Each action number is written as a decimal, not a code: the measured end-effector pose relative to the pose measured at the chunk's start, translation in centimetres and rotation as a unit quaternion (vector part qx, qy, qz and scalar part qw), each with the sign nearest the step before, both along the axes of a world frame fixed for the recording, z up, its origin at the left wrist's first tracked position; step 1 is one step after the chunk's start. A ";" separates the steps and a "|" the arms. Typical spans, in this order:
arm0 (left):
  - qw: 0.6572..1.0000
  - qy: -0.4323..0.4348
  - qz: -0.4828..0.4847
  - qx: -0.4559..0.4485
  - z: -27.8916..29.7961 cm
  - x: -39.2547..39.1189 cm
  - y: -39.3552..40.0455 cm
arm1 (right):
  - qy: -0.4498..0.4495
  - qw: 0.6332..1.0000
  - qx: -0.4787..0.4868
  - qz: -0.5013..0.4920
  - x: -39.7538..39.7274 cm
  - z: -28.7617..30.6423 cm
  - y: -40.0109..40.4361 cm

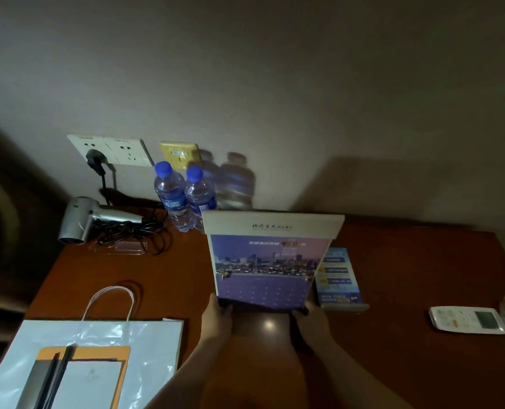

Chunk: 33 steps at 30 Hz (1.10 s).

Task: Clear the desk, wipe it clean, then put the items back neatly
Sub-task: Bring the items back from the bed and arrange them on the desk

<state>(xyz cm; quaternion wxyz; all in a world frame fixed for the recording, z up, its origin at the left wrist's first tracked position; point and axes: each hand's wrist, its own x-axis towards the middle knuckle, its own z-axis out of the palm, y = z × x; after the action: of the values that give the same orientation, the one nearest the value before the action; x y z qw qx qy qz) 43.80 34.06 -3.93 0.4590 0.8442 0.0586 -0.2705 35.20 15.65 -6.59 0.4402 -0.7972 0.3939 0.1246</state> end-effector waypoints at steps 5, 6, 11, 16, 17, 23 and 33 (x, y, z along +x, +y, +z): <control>1.000 -0.007 -0.022 0.012 0.1 3.9 -2.0 | -0.065 0.980 0.095 -0.164 4.2 0.2 -0.4; 1.000 -0.008 -0.025 0.012 0.1 4.7 -2.4 | -0.068 0.976 0.095 -0.181 4.9 -0.1 -0.6; 0.999 -0.013 -0.033 0.009 -0.2 7.8 -3.6 | -0.042 0.963 0.150 -0.221 8.3 -0.4 -2.2; 0.999 -0.025 -0.037 0.013 0.0 9.8 -4.2 | -0.059 0.951 0.176 -0.246 10.6 -0.2 -3.0; 0.999 -0.026 -0.039 0.019 0.0 10.0 -4.3 | -0.058 0.952 0.178 -0.243 10.8 -0.1 -3.0; 0.999 -0.009 -0.029 0.038 0.1 11.1 -4.7 | -0.047 0.944 0.216 -0.245 11.8 0.5 -3.4; 0.996 -0.013 -0.048 0.073 -0.1 11.4 -4.2 | -0.050 0.970 0.182 -0.156 11.2 2.0 -3.3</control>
<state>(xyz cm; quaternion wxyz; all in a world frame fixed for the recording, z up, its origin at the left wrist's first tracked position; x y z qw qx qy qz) 55.22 29.84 -4.07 0.3838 0.8807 0.0317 -0.2758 46.43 12.35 -4.58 0.6109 -0.6377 0.4617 0.0836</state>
